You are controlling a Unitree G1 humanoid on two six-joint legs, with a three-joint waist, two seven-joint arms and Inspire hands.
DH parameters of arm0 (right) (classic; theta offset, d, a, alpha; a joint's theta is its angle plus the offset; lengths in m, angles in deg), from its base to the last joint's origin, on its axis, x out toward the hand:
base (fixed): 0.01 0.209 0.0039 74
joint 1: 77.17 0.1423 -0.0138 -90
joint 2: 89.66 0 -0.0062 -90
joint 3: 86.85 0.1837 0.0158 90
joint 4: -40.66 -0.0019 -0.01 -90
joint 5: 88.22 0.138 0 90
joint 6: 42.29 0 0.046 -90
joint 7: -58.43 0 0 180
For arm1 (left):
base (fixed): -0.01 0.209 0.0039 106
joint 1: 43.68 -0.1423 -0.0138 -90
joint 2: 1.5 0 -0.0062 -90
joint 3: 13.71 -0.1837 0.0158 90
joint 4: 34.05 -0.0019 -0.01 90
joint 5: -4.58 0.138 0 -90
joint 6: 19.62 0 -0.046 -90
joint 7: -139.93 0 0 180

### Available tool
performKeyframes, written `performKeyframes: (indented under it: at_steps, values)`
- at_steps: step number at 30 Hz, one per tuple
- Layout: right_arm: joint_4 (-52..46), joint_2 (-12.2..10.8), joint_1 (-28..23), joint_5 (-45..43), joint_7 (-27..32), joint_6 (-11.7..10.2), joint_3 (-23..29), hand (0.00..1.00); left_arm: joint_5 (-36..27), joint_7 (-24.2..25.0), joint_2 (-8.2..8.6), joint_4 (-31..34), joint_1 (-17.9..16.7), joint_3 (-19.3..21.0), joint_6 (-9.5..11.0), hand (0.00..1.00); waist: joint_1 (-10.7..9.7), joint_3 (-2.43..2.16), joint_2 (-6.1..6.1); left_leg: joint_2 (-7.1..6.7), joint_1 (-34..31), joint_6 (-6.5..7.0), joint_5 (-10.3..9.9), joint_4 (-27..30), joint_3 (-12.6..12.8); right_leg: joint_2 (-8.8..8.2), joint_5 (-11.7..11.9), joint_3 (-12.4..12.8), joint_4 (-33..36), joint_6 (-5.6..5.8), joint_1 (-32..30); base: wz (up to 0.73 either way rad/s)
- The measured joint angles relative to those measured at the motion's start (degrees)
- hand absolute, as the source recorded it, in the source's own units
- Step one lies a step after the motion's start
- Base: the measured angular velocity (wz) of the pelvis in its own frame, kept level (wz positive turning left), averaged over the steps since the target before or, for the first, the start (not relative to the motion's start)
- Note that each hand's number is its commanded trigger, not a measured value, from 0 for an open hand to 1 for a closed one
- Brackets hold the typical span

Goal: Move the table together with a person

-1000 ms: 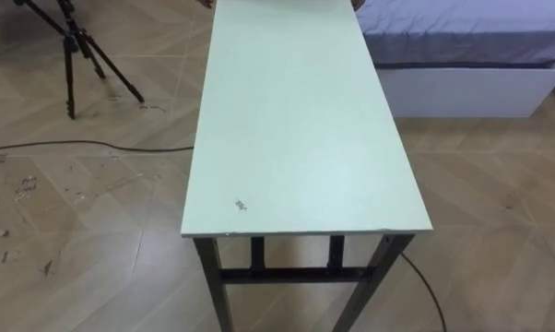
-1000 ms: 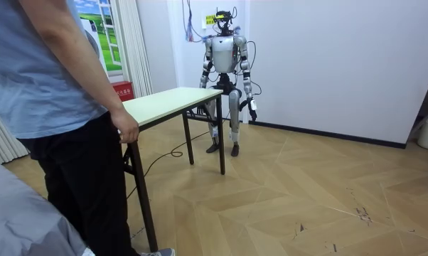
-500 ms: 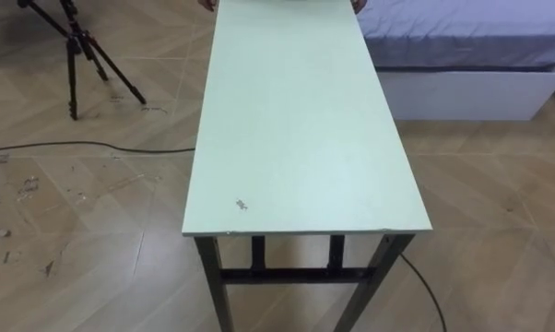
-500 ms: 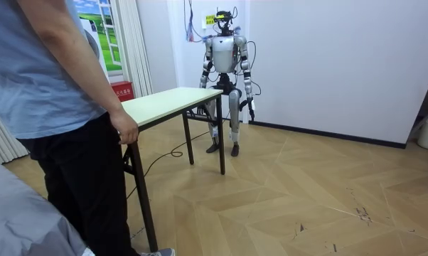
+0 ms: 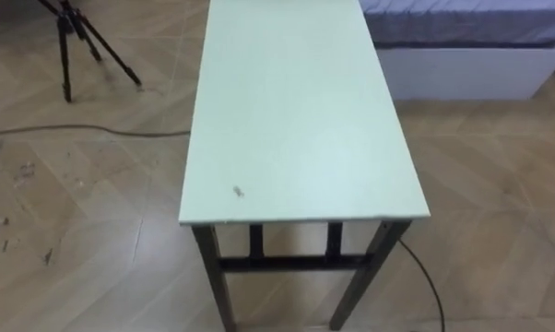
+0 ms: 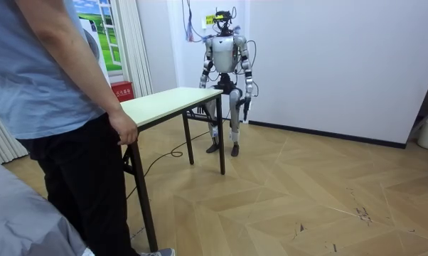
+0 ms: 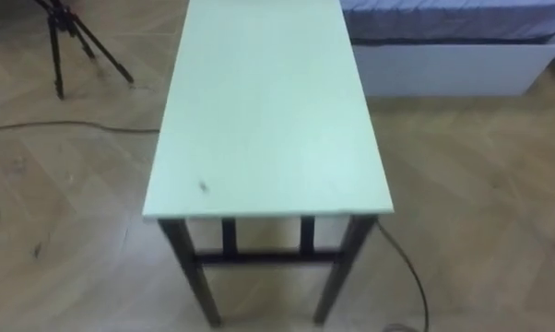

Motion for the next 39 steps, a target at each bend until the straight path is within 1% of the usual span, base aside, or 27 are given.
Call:
performKeyframes:
  at_steps: [1, 2, 3, 4, 5, 6, 7, 8, 9, 11, 13, 14, 16, 17, 21, 23, 25, 29, 32, 35, 37, 39]
  values:
    - [-7.04, -0.32, -1.62, 1.25, 0.02, 0.60, -0.43, 0.00, -2.53, 0.49, 0.04, 4.50, -0.35, -2.20, 0.00, 0.00, -0.25, 0.07, 0.33, 0.09, -0.01, 0.00, 0.00, 0.06, 0.08, 0.12, 0.04, 0.47, 0.10, -0.06, -0.19, -0.17]
    - [-13.29, -0.43, -2.63, 4.04, -0.15, 0.44, -1.70, 0.00, -5.80, 1.53, 0.17, 9.18, -0.77, -4.74, 0.10, 0.00, -0.56, 0.14, 0.80, 0.08, -0.03, 0.00, 0.00, 0.04, 0.25, 0.20, 0.07, 0.87, 0.10, -0.11, -0.36, -0.13]
    - [-15.30, -0.46, -2.60, 5.61, -0.59, 0.30, -2.55, 0.00, -7.28, 2.39, 0.31, 10.98, -0.80, -5.66, 0.20, 0.00, -0.87, 0.08, 1.01, 0.08, -0.03, 0.00, 0.00, 0.02, 0.31, 0.20, 0.07, 0.94, 0.12, -0.11, -0.39, -0.06]
    - [-17.19, -0.50, -2.09, 9.17, -1.49, -0.08, -3.97, 0.00, -9.25, 4.01, 0.77, 12.76, -0.62, -7.18, 0.32, 0.00, -1.23, -0.22, 1.49, 0.08, 0.13, -0.01, 0.00, -0.06, 0.54, 0.21, 0.07, 0.90, 0.17, -0.11, -0.29, 0.00]
    - [-17.80, -0.88, -1.06, 11.99, -2.14, -0.08, -5.33, 0.00, -11.27, 5.07, 1.49, 13.94, 0.24, -8.53, -0.03, 0.00, -1.27, -0.33, 1.64, 0.10, 0.44, -0.01, 0.01, -0.05, 0.66, 0.27, 0.07, 0.97, 0.29, -0.11, -0.16, 0.00]
    - [-18.35, -1.17, -0.80, 13.04, -2.17, -0.02, -5.96, 0.00, -11.85, 5.31, 1.77, 15.03, 0.81, -8.90, -0.23, 0.00, -1.28, -0.38, 1.73, 0.10, 0.55, -0.03, 0.02, 0.05, 0.73, 0.30, 0.06, 1.08, 0.36, -0.11, -0.19, -0.05]
    - [-19.68, -1.79, -0.57, 14.23, -2.26, 0.14, -7.02, 0.00, -13.48, 5.53, 1.93, 17.59, 0.64, -9.85, -0.53, 0.00, -1.29, -0.39, 1.94, 0.09, 0.58, -0.03, 0.02, 0.20, 0.77, 0.35, 0.06, 1.27, 0.54, -0.11, -0.24, -0.04]
    - [-20.82, -2.02, -0.45, 15.00, -2.34, 0.83, -7.94, 0.00, -13.83, 5.75, 1.93, 19.87, 0.55, -10.53, -0.68, 0.00, -1.43, -0.34, 1.90, 0.08, 0.58, -0.03, 0.02, 0.40, 0.79, 0.33, 0.06, 1.35, 0.74, -0.11, -0.34, 0.00]
    - [-21.14, -2.03, -0.29, 15.02, -2.42, 1.16, -8.29, 0.00, -14.76, 5.96, 1.94, 20.70, 0.49, -10.72, -0.81, 0.00, -1.42, -0.28, 1.80, 0.10, 0.60, -0.03, 0.02, 0.46, 0.86, 0.30, 0.06, 1.31, 0.75, -0.11, -0.35, -0.03]
    - [-22.60, -1.95, 0.39, 15.47, -2.37, 2.33, -8.93, 0.00, -17.87, 6.44, 1.92, 23.28, 0.37, -11.70, -1.34, 0.00, -1.33, -0.10, 1.46, 0.06, 0.80, -0.02, 0.03, 0.53, 1.28, 0.10, 0.06, 1.39, 0.74, -0.11, -0.50, -0.06]
    - [-23.90, -1.96, 0.44, 16.87, -2.38, 2.37, -9.66, 0.00, -19.79, 6.47, 1.70, 24.40, 0.31, -12.76, -1.62, 0.00, -1.37, 0.04, 1.10, 0.02, 1.16, -0.01, 0.03, 0.53, 1.64, 0.05, 0.07, 1.50, 0.74, -0.11, -0.31, -0.09]
    - [-24.70, -1.97, 0.49, 17.80, -2.39, 2.37, -10.30, 0.00, -20.25, 6.46, 1.77, 25.02, 0.32, -12.89, -1.81, 0.00, -1.50, 0.25, 0.74, 0.04, 1.36, -0.01, 0.03, 0.52, 1.94, 0.04, 0.07, 1.50, 0.74, -0.10, -0.06, -0.09]
    - [-26.27, -1.97, 0.49, 17.82, -2.39, 2.55, -11.20, 0.00, -20.25, 6.43, 1.78, 26.57, 0.32, -12.90, -2.14, 0.00, -1.54, 0.25, 0.40, 0.08, 1.23, -0.01, 0.03, 0.53, 1.94, 0.04, 0.07, 1.46, 0.74, -0.11, -0.01, 0.00]
    - [-27.75, -1.97, 0.51, 17.78, -2.42, 2.99, -11.30, 0.00, -20.25, 6.41, 1.80, 27.98, 0.35, -12.90, -2.29, 0.00, -1.62, 0.30, 0.31, 0.09, 1.15, 0.00, 0.02, 0.43, 1.86, 0.05, 0.09, 1.46, 0.73, -0.13, -0.10, 0.00]
    - [-28.19, -1.97, 1.83, 17.92, -2.77, 3.14, -11.11, 0.00, -20.59, 6.41, 1.94, 29.85, 1.12, -12.32, -2.57, 0.00, -1.70, 0.15, 0.56, 0.21, 1.57, 0.00, 0.02, 0.23, 1.76, 0.22, 0.15, 1.47, 0.74, -0.22, 0.26, 0.00]
    - [-28.18, -1.68, 2.65, 19.89, -2.78, 3.25, -11.12, 0.00, -23.47, 6.21, 1.89, 29.88, 1.82, -12.08, -2.79, 0.00, -1.71, -0.01, 0.85, 0.26, 1.60, 0.00, 0.02, 0.44, 1.59, 0.24, 0.15, 1.44, 0.74, -0.22, 0.35, 0.00]
    - [-28.21, -1.60, 3.10, 20.49, -2.76, 3.25, -11.10, 0.00, -26.40, 5.94, 1.88, 30.28, 2.43, -11.79, -2.96, 0.00, -1.35, -0.04, 0.91, 0.26, 1.62, 0.00, 0.02, 0.57, 1.63, 0.21, 0.15, 1.54, 0.78, -0.22, 0.34, 0.00]
    - [-28.76, -1.47, 4.47, 20.47, -1.99, 3.25, -11.09, 0.00, -29.74, 5.13, 1.86, 31.91, 2.62, -9.59, -2.91, 0.00, -1.33, -0.01, 0.85, 0.18, 2.01, 0.00, 0.02, 0.78, 1.69, 0.08, 0.15, 2.07, 1.04, -0.22, 0.29, -0.01]
    - [-33.24, -0.90, 4.81, 21.71, -0.57, 3.30, -11.08, 0.00, -33.12, 4.09, 1.70, 33.14, 2.76, -7.18, -2.81, 0.00, -1.17, 0.10, 0.66, 0.15, 2.67, 0.00, 0.02, 0.80, 2.04, 0.10, 0.14, 3.00, 1.78, -0.21, 0.29, -0.11]
    - [-33.57, -0.78, 5.03, 22.83, 0.43, 4.07, -10.69, 0.00, -35.46, 3.13, 1.71, 33.17, 3.71, -4.71, -2.87, 0.00, -0.99, 0.22, 0.46, 0.06, 2.76, 0.00, 0.02, 0.81, 2.03, 0.07, 0.14, 3.03, 1.82, -0.22, 0.31, -0.01]
    - [-33.70, -0.36, 5.04, 24.64, 1.15, 4.40, -10.65, 0.00, -35.96, 1.92, 1.67, 33.16, 4.00, -3.18, -2.87, 0.00, -0.88, 0.27, 0.56, 0.06, 3.11, 0.00, 0.02, 0.72, 2.03, 0.08, 0.14, 3.04, 1.87, -0.22, 0.54, 0.00]
    - [-33.73, 0.21, 5.08, 24.68, 1.70, 4.44, -10.47, 0.00, -35.98, 1.00, 1.61, 33.20, 4.16, -3.00, -3.11, 0.00, -0.63, 0.39, 0.76, 0.10, 3.45, 0.02, 0.01, 0.62, 2.00, 0.12, 0.15, 3.01, 1.94, -0.23, 0.82, 0.00]
